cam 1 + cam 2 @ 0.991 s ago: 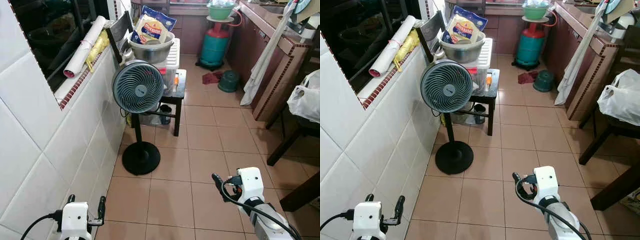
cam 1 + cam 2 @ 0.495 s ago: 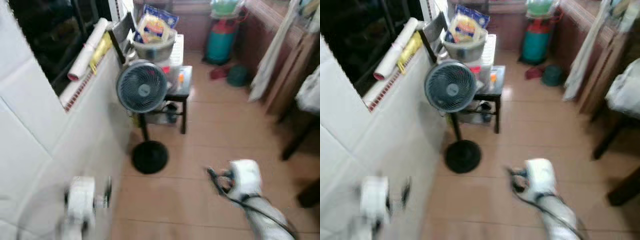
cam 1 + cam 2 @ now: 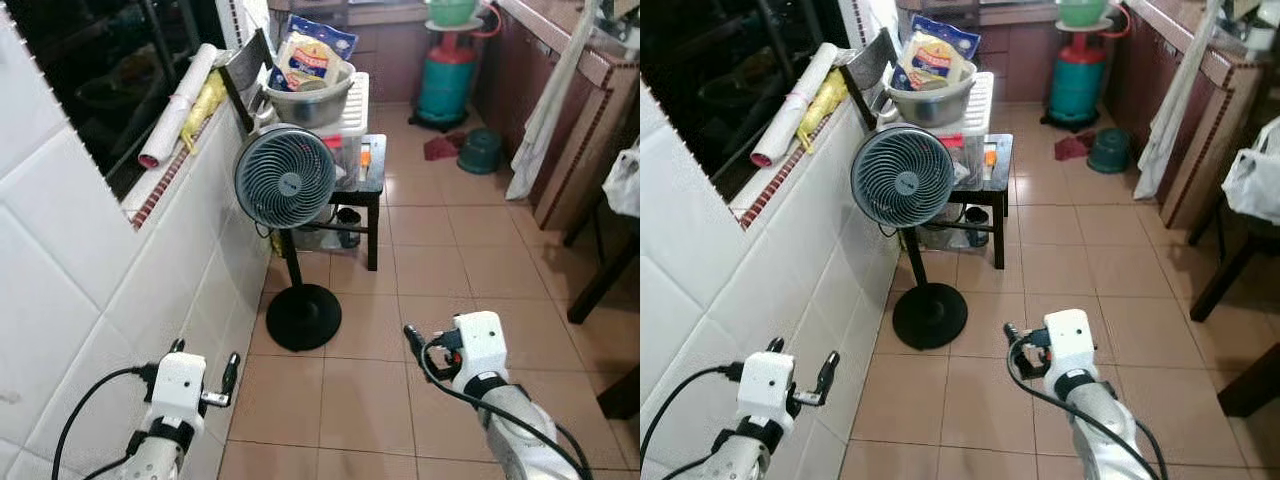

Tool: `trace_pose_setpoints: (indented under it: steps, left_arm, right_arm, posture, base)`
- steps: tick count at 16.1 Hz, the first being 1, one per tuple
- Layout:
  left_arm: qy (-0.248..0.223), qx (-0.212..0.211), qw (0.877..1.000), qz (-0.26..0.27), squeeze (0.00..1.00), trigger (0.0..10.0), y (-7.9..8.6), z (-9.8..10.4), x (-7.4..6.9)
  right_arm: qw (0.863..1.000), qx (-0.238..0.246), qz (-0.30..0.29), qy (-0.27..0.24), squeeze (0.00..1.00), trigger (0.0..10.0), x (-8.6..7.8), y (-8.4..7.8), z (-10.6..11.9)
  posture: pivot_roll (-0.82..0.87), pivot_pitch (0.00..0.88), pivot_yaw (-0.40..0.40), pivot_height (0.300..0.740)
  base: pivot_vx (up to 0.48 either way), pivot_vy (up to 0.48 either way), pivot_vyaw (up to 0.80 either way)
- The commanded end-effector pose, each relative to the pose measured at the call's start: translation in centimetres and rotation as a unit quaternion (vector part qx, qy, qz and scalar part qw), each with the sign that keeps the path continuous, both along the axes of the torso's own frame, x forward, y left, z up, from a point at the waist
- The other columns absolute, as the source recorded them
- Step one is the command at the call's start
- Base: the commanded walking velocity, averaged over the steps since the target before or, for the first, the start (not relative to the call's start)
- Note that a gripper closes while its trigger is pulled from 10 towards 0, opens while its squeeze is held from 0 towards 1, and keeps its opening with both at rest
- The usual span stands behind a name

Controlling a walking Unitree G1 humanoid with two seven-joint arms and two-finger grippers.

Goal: Setting the table

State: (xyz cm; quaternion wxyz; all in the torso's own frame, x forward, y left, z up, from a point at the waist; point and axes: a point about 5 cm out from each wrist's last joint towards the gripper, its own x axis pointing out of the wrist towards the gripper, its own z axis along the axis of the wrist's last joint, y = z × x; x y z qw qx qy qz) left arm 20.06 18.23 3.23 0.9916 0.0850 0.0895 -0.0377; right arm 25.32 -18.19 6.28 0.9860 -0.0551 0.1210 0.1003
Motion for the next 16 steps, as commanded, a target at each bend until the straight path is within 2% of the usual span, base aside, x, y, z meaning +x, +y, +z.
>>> trace_pose_setpoints:
  steps: [1, 4, 6, 8, 9, 12, 16]
  left_arm:
    - [0.002, -0.003, 1.000, 0.026, 0.00, 10.0, 0.7, -0.6, -0.3]
    - [-0.005, -0.010, 0.999, 0.048, 0.00, 10.0, 0.9, -0.6, -0.8]
    - [-0.008, -0.028, 0.998, 0.058, 0.00, 10.0, 0.3, -0.6, -1.2]
    - [-0.011, -0.032, 0.997, 0.076, 0.00, 10.0, 0.5, -0.8, -1.3]
    - [-0.019, -0.018, 0.997, 0.075, 0.00, 10.0, 0.5, -0.5, -1.3]
    - [-0.021, -0.016, 0.997, 0.079, 0.00, 10.0, 0.5, -0.2, -1.4]
    - [-0.056, -0.013, 0.995, 0.081, 0.00, 10.0, 1.1, 2.1, -0.8]
  right_arm:
    - [1.000, 0.009, -0.016, -0.008, 0.00, 10.0, 0.7, -0.7, 0.7]
    - [0.999, -0.015, -0.028, 0.007, 0.00, 10.0, 1.0, -1.1, -0.1]
    - [1.000, 0.019, -0.013, 0.008, 0.00, 10.0, 1.1, -0.6, 0.0]
    - [1.000, 0.023, -0.004, 0.002, 0.00, 10.0, 1.3, -0.4, 0.2]
    - [0.999, 0.030, 0.000, 0.015, 0.00, 10.0, 1.4, -0.1, -0.2]
    - [1.000, 0.027, 0.004, 0.014, 0.00, 10.0, 1.4, 0.0, -0.2]
    - [0.999, 0.035, 0.002, -0.004, 0.00, 10.0, 1.3, -0.1, 0.2]
  posture:
    - [-0.12, 0.000, 0.029, 0.740]
    - [-0.11, 0.000, 0.017, 0.740]
    - [-0.10, 0.003, 0.013, 0.740]
    - [-0.09, 0.006, 0.006, 0.740]
    - [-0.09, 0.012, 0.003, 0.740]
    - [-0.08, 0.023, 0.007, 0.740]
    - [-0.07, 0.022, 0.003, 0.740]
  base:
    - [0.000, 0.000, 0.00]
    - [0.000, 0.000, 0.00]
    - [0.000, 0.000, 0.00]
    - [0.000, 0.000, 0.00]
    - [0.000, 0.000, -0.77]
    - [0.000, 0.000, -0.73]
    - [0.000, 0.000, -0.45]
